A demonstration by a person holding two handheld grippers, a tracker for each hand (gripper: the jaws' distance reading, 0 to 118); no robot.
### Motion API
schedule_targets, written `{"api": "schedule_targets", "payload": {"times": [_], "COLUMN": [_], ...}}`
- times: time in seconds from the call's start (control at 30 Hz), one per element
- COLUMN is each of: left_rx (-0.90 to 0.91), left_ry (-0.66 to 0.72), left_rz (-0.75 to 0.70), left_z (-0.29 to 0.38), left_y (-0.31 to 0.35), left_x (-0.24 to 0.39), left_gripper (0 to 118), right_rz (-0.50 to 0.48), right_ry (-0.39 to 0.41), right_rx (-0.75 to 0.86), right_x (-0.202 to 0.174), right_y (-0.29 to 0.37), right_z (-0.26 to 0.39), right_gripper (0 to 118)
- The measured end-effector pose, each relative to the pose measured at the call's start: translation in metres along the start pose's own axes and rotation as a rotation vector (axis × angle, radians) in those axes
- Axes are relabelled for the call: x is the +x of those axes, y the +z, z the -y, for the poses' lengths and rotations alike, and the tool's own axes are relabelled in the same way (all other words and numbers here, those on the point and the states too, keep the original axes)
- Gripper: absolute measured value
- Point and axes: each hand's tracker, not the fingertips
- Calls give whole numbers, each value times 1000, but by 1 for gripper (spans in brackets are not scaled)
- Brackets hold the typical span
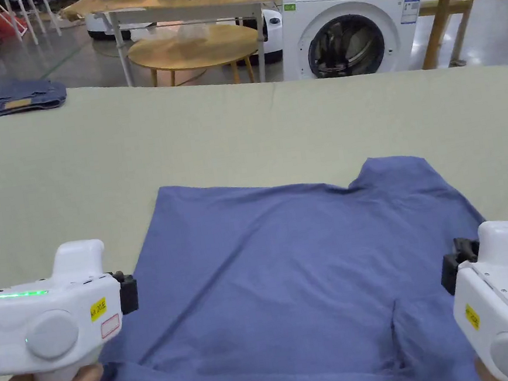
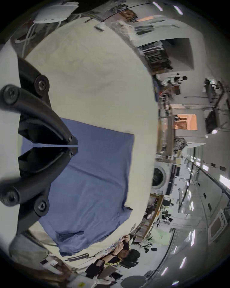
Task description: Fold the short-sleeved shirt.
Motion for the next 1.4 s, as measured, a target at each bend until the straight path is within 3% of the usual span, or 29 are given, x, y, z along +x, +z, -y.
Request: {"api": "schedule_targets", "payload": {"times": [0.17, 0.2, 0.27, 0.33, 0.4, 0.53, 0.6, 0.8, 0.87, 0.97, 1.0, 1.03, 1.1, 1.17, 1.27, 1.4], "left_rx": [-211, -249, -285, -306, -329, -430, -387, -421, -421, -404, -405, -402, -403, -386, -378, -377], "left_ry": [88, 83, 79, 97, 118, 58, -13, -38, -43, -75, -93, -97, -103, -76, -45, -35], "left_rz": [10, -2, -39, -77, -94, -143, -151, -163, -172, -138, -114, -78, -90, -80, -61, -57], "left_z": [13, 16, 26, 33, 40, 61, 64, 74, 72, 68, 67, 67, 71, 72, 72, 71], "left_y": [-13, -15, -24, -30, -36, -52, -44, -47, -47, -48, -48, -50, -43, -41, -41, -43], "left_x": [-41, -45, -58, -65, -61, -63, -58, -49, -44, -42, -39, -38, -28, -31, -40, -46], "left_gripper": [7, 16, 53, 60, 76, 76, 76, 73, 58, 12, 2, 2, 1, 1, 1, 1], "right_rz": [-5, -5, -6, -4, -5, -6, -2, 6, 8, 17, 23, 22, 25, 32, 62, 90], "right_ry": [13, 16, 19, 27, 30, 32, 35, 31, 30, 27, 32, 32, 46, 80, 110, 139], "right_rx": [-42, -50, -63, -73, -81, -102, -109, -132, -151, -179, -196, -217, -304, -363, -436, -522], "right_x": [0, 1, 1, 0, 0, 1, 2, 8, 11, 19, 22, 28, 38, 50, 70, 89], "right_y": [-5, -7, -8, -7, -8, -8, -7, -8, -8, -6, -6, -6, -7, -5, -1, 3], "right_z": [6, 8, 10, 13, 15, 19, 22, 28, 32, 35, 37, 38, 39, 43, 53, 67], "right_gripper": [0, 0, 0, 0, 0, 0, 0, 0, 0, 0, 0, 2, 22, 27, 61, 69]}}
